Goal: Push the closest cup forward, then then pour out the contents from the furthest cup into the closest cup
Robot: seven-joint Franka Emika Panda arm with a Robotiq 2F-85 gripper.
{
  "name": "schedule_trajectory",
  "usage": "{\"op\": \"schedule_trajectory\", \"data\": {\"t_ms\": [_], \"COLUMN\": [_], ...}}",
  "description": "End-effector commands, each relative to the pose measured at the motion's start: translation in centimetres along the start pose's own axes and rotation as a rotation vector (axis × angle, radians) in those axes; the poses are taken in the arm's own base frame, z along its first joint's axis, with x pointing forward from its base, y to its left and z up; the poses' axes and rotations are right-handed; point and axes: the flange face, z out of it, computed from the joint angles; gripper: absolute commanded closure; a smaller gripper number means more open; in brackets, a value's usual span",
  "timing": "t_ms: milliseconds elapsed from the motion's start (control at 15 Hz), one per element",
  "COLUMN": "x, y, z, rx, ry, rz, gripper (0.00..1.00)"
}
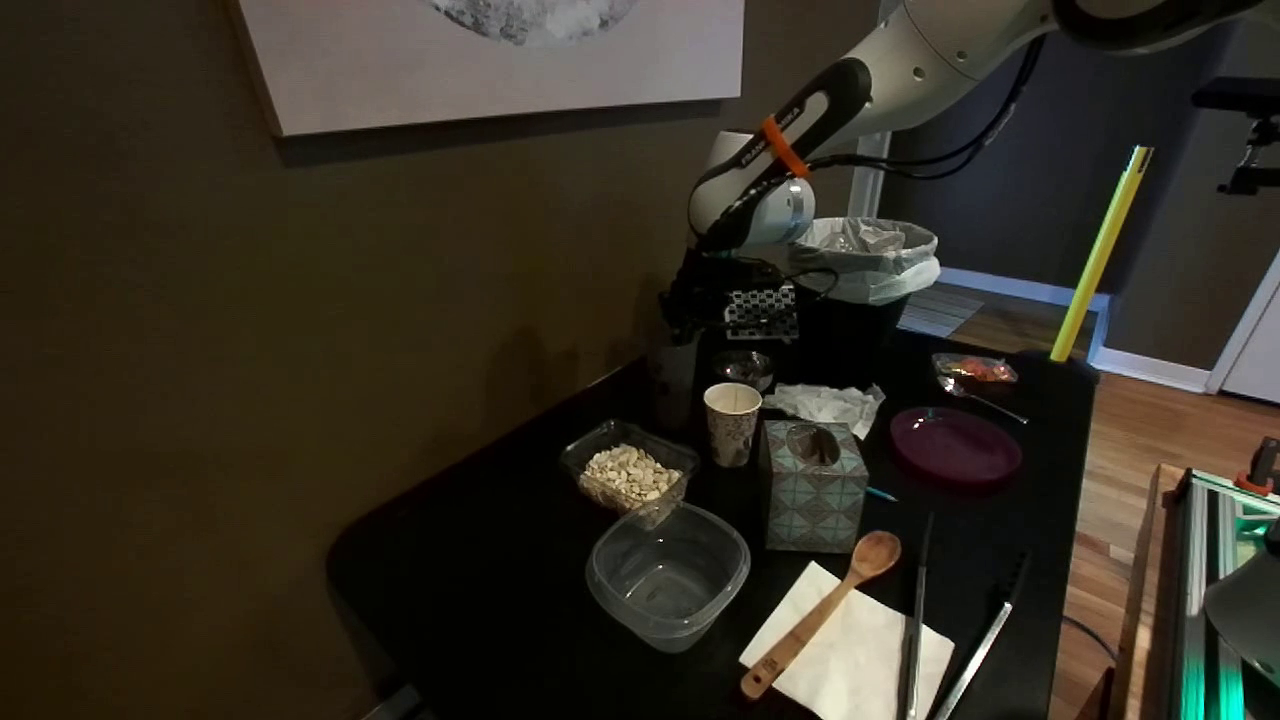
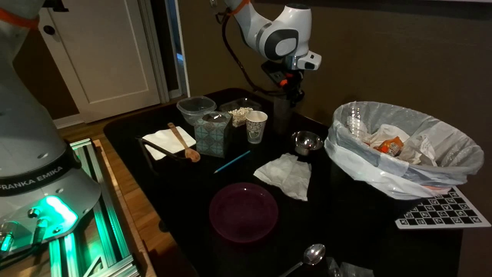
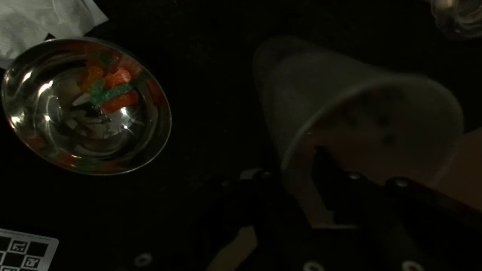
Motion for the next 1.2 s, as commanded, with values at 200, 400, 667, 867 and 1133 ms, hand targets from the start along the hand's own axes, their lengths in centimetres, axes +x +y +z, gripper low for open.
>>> {"op": "schedule_trajectory", "data": {"t_ms": [200, 400, 667, 867, 1133], "x": [0.4, 0.5, 0.4, 0.2, 0.2], "y": [0.1, 0.2, 0.3, 1.0, 2.2], "z": [0.9, 1.0, 0.4, -0.6, -2.1], "rx": [0.004, 0.001, 0.008, 0.011, 0.009], "ry": [-0.026, -0.027, -0.023, -0.008, 0.017], "rz": [-0.007, -0.006, -0.011, -0.014, -0.032], "gripper": [1.0, 0.99, 0.99, 0.99, 0.99]}}
